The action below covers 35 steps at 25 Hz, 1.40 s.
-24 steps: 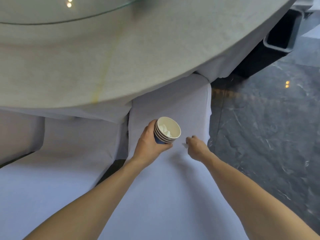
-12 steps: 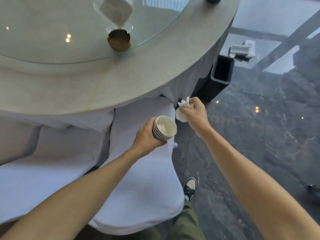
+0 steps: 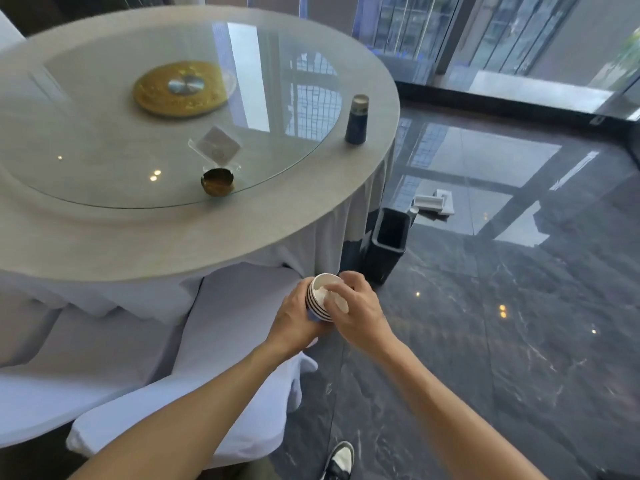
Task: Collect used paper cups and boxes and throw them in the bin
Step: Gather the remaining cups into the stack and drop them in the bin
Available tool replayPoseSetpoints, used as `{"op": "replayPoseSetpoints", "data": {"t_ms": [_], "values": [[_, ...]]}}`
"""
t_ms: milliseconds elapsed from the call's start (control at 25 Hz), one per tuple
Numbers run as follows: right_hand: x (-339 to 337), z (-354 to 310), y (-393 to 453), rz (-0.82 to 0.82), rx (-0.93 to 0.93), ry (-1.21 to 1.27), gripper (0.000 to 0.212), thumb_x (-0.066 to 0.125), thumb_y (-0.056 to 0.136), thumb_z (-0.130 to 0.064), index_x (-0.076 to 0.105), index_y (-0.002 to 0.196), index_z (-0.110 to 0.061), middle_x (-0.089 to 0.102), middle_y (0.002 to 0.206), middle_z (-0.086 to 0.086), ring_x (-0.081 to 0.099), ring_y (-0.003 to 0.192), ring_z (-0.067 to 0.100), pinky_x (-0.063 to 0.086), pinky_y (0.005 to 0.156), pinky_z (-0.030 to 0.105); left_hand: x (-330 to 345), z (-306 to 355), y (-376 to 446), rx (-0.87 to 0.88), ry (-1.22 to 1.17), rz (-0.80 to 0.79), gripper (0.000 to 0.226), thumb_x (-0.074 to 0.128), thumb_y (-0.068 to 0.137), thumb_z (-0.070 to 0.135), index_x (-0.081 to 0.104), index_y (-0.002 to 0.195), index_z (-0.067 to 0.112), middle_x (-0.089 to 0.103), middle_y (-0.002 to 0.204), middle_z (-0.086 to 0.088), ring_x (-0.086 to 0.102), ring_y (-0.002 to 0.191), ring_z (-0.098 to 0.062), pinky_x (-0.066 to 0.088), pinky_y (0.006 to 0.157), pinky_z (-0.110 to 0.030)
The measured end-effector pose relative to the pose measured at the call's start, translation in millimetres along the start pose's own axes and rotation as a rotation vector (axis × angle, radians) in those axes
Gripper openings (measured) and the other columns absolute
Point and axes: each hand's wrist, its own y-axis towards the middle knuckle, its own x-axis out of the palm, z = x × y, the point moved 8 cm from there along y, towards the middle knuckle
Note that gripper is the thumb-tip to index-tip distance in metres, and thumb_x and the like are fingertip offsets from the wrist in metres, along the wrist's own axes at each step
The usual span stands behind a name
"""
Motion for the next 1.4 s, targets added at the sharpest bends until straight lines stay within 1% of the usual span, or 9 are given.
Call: {"op": "replayPoseSetpoints", "data": {"t_ms": [160, 240, 320, 480, 720, 880, 1000, 1160, 1400], "values": [[-44, 27, -6, 0.051, 0.092, 0.003, 0.025, 0.068, 0.088, -0.026, 0.069, 0.112, -0.019, 0.052, 0.107, -0.005, 0.057, 0.091, 0.017, 0.052, 0.082, 0.033, 27, 36, 0, 0.029, 0.042, -0.013, 0.084, 0.088, 0.066, 0.054, 0.045, 0.138, 0.040, 0.066, 0.123, 0.012, 0.066, 0.109, -0.015, 0.062, 0.090, -0.037], [-49, 27, -4, -0.045, 0.081, 0.013, 0.014, 0.061, 0.094, -0.027, 0.070, 0.099, -0.018, 0.060, 0.099, -0.003, 0.060, 0.087, 0.017, 0.053, 0.081, 0.039, 42, 51, 4, 0.054, 0.065, -0.046, 0.078, 0.085, 0.071, 0.051, 0.047, 0.137, 0.039, 0.067, 0.122, 0.012, 0.066, 0.109, -0.013, 0.061, 0.092, -0.036], [-53, 32, -7, -0.190, 0.100, 0.054, 0.023, 0.049, 0.100, -0.030, 0.064, 0.083, -0.022, 0.061, 0.086, -0.005, 0.059, 0.080, 0.014, 0.050, 0.079, 0.041, 57, 71, 10, 0.115, 0.122, -0.078, 0.070, 0.079, 0.075, 0.049, 0.049, 0.138, 0.037, 0.067, 0.125, 0.011, 0.066, 0.111, -0.013, 0.059, 0.096, -0.037], [-73, 58, -12, -0.399, 0.311, 0.137, 0.053, 0.037, 0.095, -0.066, 0.062, 0.082, -0.021, 0.064, 0.087, -0.003, 0.065, 0.089, 0.021, 0.054, 0.084, 0.039, 90, 101, 26, 0.234, 0.195, -0.158, 0.083, 0.081, 0.068, 0.052, 0.046, 0.143, 0.041, 0.068, 0.130, 0.013, 0.066, 0.114, -0.013, 0.058, 0.098, -0.040], [-112, 67, 20, -0.242, 0.258, 0.198, 0.046, 0.041, 0.104, -0.052, 0.061, 0.070, -0.028, 0.061, 0.074, -0.009, 0.060, 0.078, 0.012, 0.051, 0.084, 0.040, 105, 113, 62, 0.254, 0.126, -0.210, 0.077, 0.087, 0.068, 0.049, 0.051, 0.135, 0.043, 0.071, 0.117, 0.018, 0.069, 0.106, -0.004, 0.060, 0.093, -0.037], [-136, 82, 69, -0.043, 0.200, 0.233, 0.034, 0.042, 0.107, -0.042, 0.070, 0.090, -0.030, 0.071, 0.091, -0.010, 0.067, 0.090, 0.010, 0.052, 0.082, 0.032, 98, 104, 113, 0.147, 0.061, -0.157, 0.086, 0.091, 0.062, 0.052, 0.045, 0.135, 0.051, 0.071, 0.115, 0.015, 0.069, 0.104, -0.008, 0.060, 0.090, -0.037], [-130, 99, 108, -0.202, 0.309, 0.264, 0.038, 0.036, 0.107, -0.049, 0.069, 0.108, -0.029, 0.069, 0.106, -0.005, 0.066, 0.105, 0.017, 0.051, 0.093, 0.031, 105, 105, 156, 0.132, 0.064, -0.162, 0.094, 0.089, 0.058, 0.061, 0.041, 0.138, 0.049, 0.068, 0.119, 0.010, 0.067, 0.109, -0.013, 0.059, 0.094, -0.040], [-124, 134, 163, -0.348, 0.554, 0.303, 0.069, 0.030, 0.097, -0.072, 0.070, 0.123, -0.022, 0.069, 0.125, 0.004, 0.063, 0.118, 0.019, 0.046, 0.109, 0.037, 120, 123, 219, 0.159, 0.088, -0.239, 0.089, 0.087, 0.054, 0.065, 0.045, 0.131, 0.051, 0.067, 0.115, 0.011, 0.067, 0.107, -0.012, 0.058, 0.096, -0.042], [-142, 128, 242, -0.335, 0.536, 0.266, 0.063, 0.029, 0.106, -0.056, 0.061, 0.135, -0.011, 0.064, 0.130, 0.006, 0.059, 0.120, 0.020, 0.042, 0.104, 0.030, 105, 135, 289, 0.150, 0.023, -0.230, 0.094, 0.090, 0.054, 0.061, 0.047, 0.135, 0.042, 0.069, 0.119, 0.011, 0.068, 0.109, -0.010, 0.059, 0.097, -0.040]]}}
